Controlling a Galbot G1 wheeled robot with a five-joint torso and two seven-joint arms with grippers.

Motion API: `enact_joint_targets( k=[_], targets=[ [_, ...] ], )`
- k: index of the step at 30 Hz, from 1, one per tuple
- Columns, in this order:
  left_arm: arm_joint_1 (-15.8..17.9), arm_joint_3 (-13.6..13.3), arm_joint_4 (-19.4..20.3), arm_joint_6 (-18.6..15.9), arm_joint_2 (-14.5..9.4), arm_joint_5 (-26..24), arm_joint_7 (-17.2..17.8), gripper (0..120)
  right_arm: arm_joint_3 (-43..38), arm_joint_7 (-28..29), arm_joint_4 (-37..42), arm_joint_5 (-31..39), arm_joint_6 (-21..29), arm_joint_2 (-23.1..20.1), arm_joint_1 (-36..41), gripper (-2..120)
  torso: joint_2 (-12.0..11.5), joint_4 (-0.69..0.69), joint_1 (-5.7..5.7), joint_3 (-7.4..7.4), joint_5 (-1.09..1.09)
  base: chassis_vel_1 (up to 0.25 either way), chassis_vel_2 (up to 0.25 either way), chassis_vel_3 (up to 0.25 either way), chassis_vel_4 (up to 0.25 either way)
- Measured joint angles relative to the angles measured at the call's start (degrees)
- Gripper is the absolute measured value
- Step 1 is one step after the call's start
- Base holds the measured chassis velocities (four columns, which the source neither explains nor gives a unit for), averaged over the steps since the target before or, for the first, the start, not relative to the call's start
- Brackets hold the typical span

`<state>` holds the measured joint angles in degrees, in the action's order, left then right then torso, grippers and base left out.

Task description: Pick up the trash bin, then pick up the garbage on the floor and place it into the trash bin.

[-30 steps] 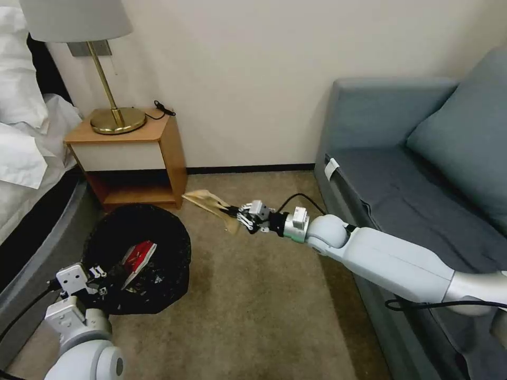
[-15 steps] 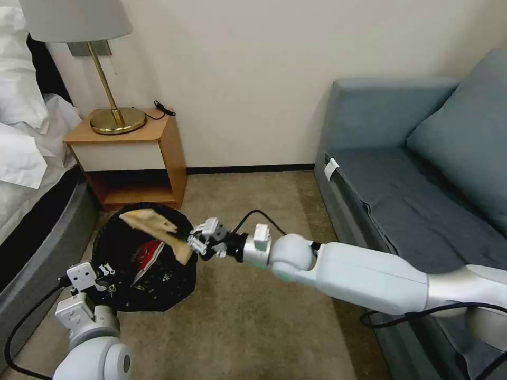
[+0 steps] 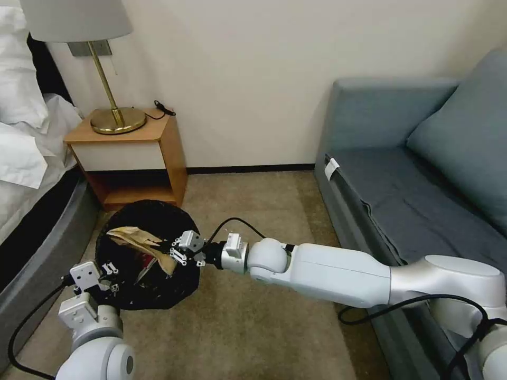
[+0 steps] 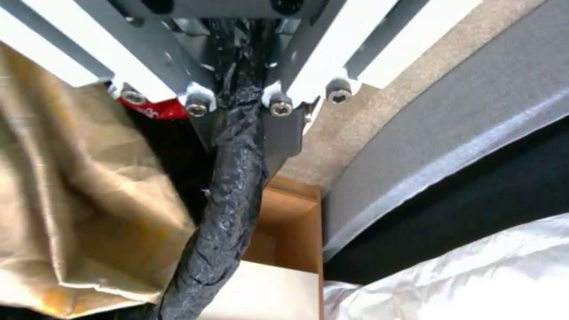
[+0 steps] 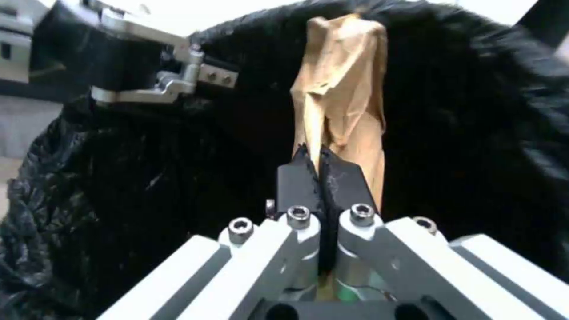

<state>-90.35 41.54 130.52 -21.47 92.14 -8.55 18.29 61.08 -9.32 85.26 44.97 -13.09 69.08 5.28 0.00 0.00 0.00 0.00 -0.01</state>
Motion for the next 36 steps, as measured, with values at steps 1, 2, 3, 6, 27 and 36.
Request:
enact_joint_targets(
  k=[1, 2, 3, 6, 27, 36],
  targets=[
    [0.0, -0.2, 0.1, 0.0, 0.0, 0.0, 0.0, 3, 0.6, 0.4, -0.3, -0.3, 0.2, 0.5, -0.2, 0, 0.0, 0.00, 0.00, 0.00, 0.00, 0.000, 0.000, 0.000, 0.000],
    [0.0, -0.2, 0.2, 0.0, 0.0, 0.0, 0.0, 3, 1.2, 1.1, -0.7, -0.7, 0.4, 1.0, -0.3, 0, 0.0, 0.00, 0.00, 0.00, 0.01, 0.000, 0.000, 0.000, 0.000],
    [0.0, -0.2, 0.2, 0.0, 0.0, 0.0, 0.0, 3, 1.4, 1.4, -0.8, -0.8, 0.5, 1.1, -0.4, 0, 0.0, 0.00, 0.00, 0.00, 0.00, 0.000, 0.000, 0.000, 0.000],
    [-0.2, -0.2, 0.3, 0.0, 0.0, -0.2, 0.0, 3, 1.9, 2.9, -1.0, -1.3, 1.0, 1.6, -0.5, 3, 0.0, 0.00, 0.00, 0.00, 0.01, 0.000, 0.000, 0.000, 0.000],
    [-0.8, -0.3, 0.5, -0.3, 0.0, -2.5, 0.7, 3, 1.3, 3.5, 0.3, -3.5, 1.1, -0.8, -1.0, 82, 0.0, 0.00, 0.00, 0.00, 0.01, 0.000, 0.000, 0.000, 0.000],
    [-1.0, -0.3, -0.8, -1.1, 0.0, -5.5, 1.9, 3, 1.6, 3.5, 0.9, -3.9, 0.7, -1.2, -2.2, 100, 0.0, 0.00, 0.00, 0.00, 0.01, 0.000, 0.000, 0.000, 0.000]
  ],
)
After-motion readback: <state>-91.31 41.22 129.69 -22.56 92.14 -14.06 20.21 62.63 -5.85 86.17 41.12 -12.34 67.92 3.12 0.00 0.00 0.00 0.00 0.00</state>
